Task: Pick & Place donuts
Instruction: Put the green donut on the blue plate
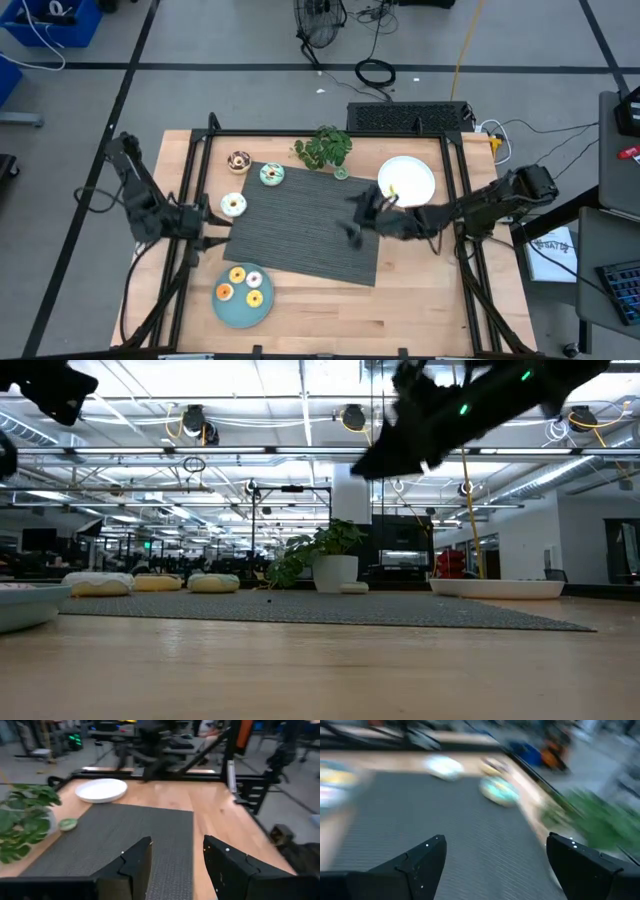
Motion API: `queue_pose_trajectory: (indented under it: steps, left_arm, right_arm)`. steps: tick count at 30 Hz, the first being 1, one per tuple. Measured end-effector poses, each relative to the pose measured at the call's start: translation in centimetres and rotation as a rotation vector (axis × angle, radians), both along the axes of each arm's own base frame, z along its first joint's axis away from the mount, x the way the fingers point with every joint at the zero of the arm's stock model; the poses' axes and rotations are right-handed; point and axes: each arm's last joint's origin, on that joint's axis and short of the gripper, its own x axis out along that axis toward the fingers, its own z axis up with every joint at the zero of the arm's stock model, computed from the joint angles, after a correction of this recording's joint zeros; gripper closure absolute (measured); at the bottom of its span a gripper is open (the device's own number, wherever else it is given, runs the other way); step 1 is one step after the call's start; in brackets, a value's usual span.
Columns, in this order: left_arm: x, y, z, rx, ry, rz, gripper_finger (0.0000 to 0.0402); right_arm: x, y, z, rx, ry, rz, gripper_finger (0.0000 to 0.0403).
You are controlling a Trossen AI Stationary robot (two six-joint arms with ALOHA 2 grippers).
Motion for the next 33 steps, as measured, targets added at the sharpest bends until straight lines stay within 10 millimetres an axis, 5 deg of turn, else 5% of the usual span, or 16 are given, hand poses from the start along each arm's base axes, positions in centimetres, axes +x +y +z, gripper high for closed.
queue_pose_trajectory:
  steps: [6, 11, 21, 33]
  left_arm:
    - [0.1, 1.3, 0.4, -0.017, -0.007, -0.036, 0.0222]
    - [1.4, 1.7, -1.2, 0.017, -0.011, 0.153, 0.0222]
    - [3.5, 2.4, -6.2, 0.156, -0.092, 0.331, 0.0222]
    - [4.1, 2.9, -5.7, 0.124, -0.186, 0.325, 0.0222]
  right_arm:
    - [0.2, -6.9, -2.0, 0.174, 0.074, -0.193, 0.0083]
    - [0.6, -10.6, -3.9, 0.189, 0.108, -0.249, 0.0083]
    - [1.8, -12.8, -6.2, 0.130, 0.184, -0.271, 0.0083]
    - [2.4, -16.2, -8.0, 0.248, 0.306, -0.349, 0.0083]
